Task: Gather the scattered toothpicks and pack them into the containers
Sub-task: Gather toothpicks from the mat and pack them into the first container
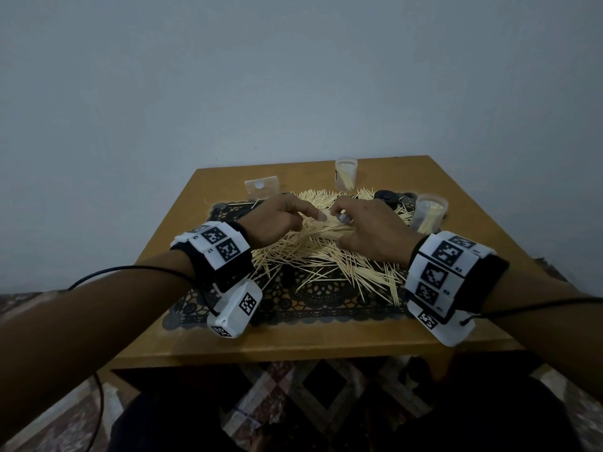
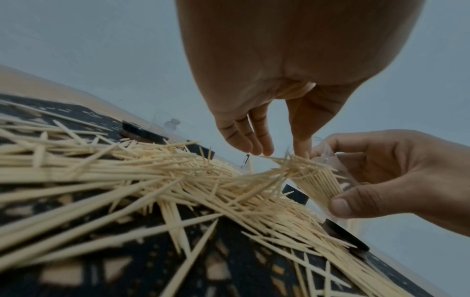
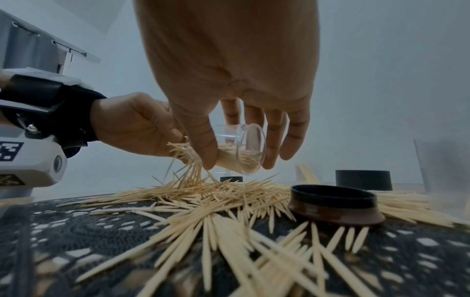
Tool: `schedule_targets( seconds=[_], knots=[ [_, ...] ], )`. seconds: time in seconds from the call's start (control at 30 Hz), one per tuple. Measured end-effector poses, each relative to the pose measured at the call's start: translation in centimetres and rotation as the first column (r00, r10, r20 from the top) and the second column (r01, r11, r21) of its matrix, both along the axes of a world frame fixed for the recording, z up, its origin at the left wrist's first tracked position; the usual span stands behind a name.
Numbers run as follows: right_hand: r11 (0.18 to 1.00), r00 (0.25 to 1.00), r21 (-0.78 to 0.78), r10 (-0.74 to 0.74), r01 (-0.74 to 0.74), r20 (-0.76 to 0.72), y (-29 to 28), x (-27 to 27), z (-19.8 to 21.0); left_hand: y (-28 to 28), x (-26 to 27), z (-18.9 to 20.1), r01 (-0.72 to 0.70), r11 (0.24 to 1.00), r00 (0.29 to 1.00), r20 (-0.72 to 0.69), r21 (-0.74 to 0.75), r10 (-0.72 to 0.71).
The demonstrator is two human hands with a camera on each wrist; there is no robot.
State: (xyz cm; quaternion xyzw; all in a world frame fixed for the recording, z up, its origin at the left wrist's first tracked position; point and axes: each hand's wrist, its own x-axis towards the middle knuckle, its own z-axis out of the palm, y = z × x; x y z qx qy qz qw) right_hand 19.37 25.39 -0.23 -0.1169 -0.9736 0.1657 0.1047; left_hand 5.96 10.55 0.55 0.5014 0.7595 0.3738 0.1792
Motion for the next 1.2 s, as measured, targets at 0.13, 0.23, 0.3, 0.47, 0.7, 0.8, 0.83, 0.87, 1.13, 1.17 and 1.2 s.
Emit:
schedule_targets(
  seconds=[0.13, 0.23, 0.3, 0.47, 0.7, 0.8, 0.83, 0.87, 1.13, 1.17, 1.2],
  knots=[
    [0.999, 1.000, 0.030, 0.021, -0.022, 0.017, 0.1, -0.2, -0.2, -0.1, -0.5, -0.6, 0.004, 1.000, 0.974, -0.225, -0.011, -0.006],
    [0.999, 0.999, 0.038, 0.034, -0.035, 0.023, 0.2, -0.3, -0.6, -0.5, -0.6, -0.7, 0.032, 0.991, 0.938, -0.339, -0.128, -0.074],
    [0.999, 0.999, 0.035, 0.038, -0.039, 0.024, 0.2, -0.3, -0.8, -0.8, -0.4, -0.9, 0.034, 0.984, 0.931, -0.352, -0.177, -0.096],
    [0.999, 0.999, 0.012, 0.040, -0.040, 0.019, 0.2, -0.4, -0.8, -1.0, 0.4, -1.8, 0.048, 0.995, 0.920, -0.384, -0.093, -0.080],
    [0.998, 0.998, 0.017, 0.063, -0.063, 0.009, -0.3, -0.9, -1.4, -1.4, -0.3, -1.4, -0.056, 0.989, 0.915, -0.389, 0.134, 0.104],
    [0.999, 0.999, -0.004, 0.052, -0.052, 0.003, -0.1, -1.0, -1.4, -1.2, -0.5, -1.9, -0.048, 0.997, 0.920, -0.386, 0.058, 0.066],
    [0.999, 0.999, -0.006, 0.051, -0.051, -0.002, 0.0, -1.0, -1.4, -1.1, -0.5, -2.0, -0.039, 0.999, 0.927, -0.372, 0.024, 0.046],
    [0.999, 0.999, -0.006, 0.052, -0.052, -0.008, 0.0, -1.0, -1.4, -1.0, -0.4, -2.1, -0.029, 0.999, 0.930, -0.366, -0.013, 0.022],
    [0.999, 0.999, -0.006, 0.047, -0.048, -0.026, 0.0, -1.2, -1.6, -1.4, -1.1, -2.0, -0.071, 0.992, 0.948, -0.301, 0.105, 0.100],
    [0.999, 0.999, -0.002, 0.039, -0.039, -0.029, 0.0, -1.3, -1.7, -1.5, -1.1, -2.0, -0.076, 0.989, 0.948, -0.298, 0.129, 0.112],
    [0.999, 0.999, 0.006, 0.031, -0.031, -0.033, 0.0, -1.3, -1.7, -1.7, -1.2, -2.0, -0.059, 0.990, 0.954, -0.284, 0.129, 0.094]
  ],
)
